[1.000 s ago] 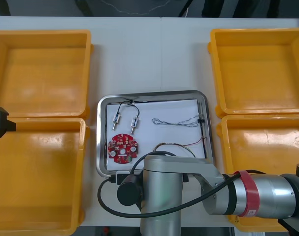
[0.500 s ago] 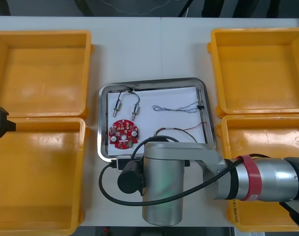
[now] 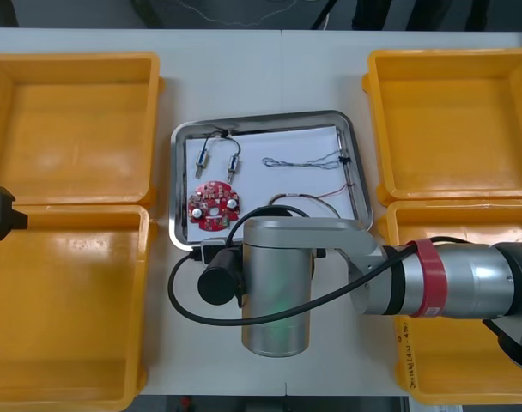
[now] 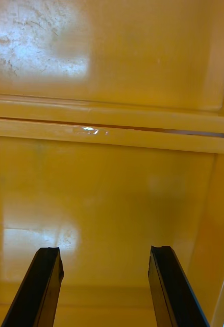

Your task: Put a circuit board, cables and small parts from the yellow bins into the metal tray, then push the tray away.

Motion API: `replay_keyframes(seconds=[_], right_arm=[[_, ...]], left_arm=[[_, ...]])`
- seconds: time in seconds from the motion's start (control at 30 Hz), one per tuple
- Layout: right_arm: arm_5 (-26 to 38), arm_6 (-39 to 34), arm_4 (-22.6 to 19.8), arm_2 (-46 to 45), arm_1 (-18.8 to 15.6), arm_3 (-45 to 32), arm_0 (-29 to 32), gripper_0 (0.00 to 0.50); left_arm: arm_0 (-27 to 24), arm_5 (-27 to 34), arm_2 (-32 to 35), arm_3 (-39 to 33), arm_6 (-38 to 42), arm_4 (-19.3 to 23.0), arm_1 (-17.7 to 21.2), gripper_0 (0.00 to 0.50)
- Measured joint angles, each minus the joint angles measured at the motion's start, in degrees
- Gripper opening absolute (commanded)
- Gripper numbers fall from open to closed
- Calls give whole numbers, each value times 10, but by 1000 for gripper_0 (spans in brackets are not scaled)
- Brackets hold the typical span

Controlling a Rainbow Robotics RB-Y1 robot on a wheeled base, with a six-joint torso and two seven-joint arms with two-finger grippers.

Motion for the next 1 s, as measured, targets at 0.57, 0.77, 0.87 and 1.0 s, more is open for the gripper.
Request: replay_keyframes(seconds=[0.57,0.77,0.87,1.0], right_arm=[[-39,0,0,1,0,53,-51,0],[-52,-19,0,2,0,68,-55,0],[-55,-27,-1,2,0,77,-56,0],[-62,-27,-14,2,0,94,-62,0]], left_arm=[[0,0,0,0,0,0,0,500],[0,0,0,0,0,0,0,500],[0,0,0,0,0,0,0,500],[0,0,0,0,0,0,0,500]])
